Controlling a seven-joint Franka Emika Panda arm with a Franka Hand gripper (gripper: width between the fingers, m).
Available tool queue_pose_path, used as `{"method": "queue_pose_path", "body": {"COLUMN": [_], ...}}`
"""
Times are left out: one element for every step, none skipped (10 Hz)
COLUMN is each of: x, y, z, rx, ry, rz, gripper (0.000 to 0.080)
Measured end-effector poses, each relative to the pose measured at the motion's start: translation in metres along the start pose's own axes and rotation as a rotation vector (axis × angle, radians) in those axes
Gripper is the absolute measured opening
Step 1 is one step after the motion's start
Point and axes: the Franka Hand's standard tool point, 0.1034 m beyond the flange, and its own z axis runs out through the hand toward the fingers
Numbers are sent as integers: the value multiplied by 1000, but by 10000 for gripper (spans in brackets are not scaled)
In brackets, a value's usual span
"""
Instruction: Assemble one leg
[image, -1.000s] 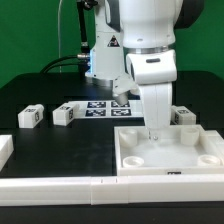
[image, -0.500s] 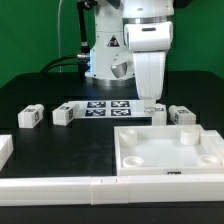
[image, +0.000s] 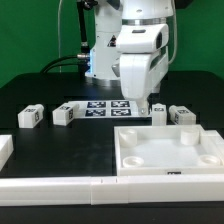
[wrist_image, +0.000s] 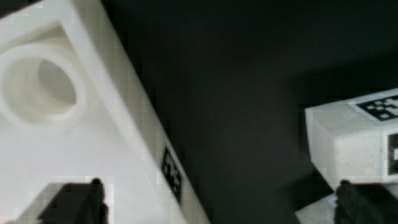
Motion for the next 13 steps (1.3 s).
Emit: {"method": "queue_pose_path", "body": {"x": [0,2,4,7,11,14,20,30,38,43,43,42,44], "y": [0,-6,-14,-20,-27,-34,-44,-57,-65,-71,-71,-72,-71], "z": [0,3,6,8,9,11,14,16,17,17,18,18,18], "rx": [1,-4,3,7,15,20,26,40,43,45,49,62,59], "ry": [0,16,17,19,23,28,27,26,23,22,15,-10,-3], "rz": [58,248,371,463,614,727,824,1016,1015,998,976,978,977], "gripper": [649,649,649,649,649,649,649,649,649,649,649,649,649]}}
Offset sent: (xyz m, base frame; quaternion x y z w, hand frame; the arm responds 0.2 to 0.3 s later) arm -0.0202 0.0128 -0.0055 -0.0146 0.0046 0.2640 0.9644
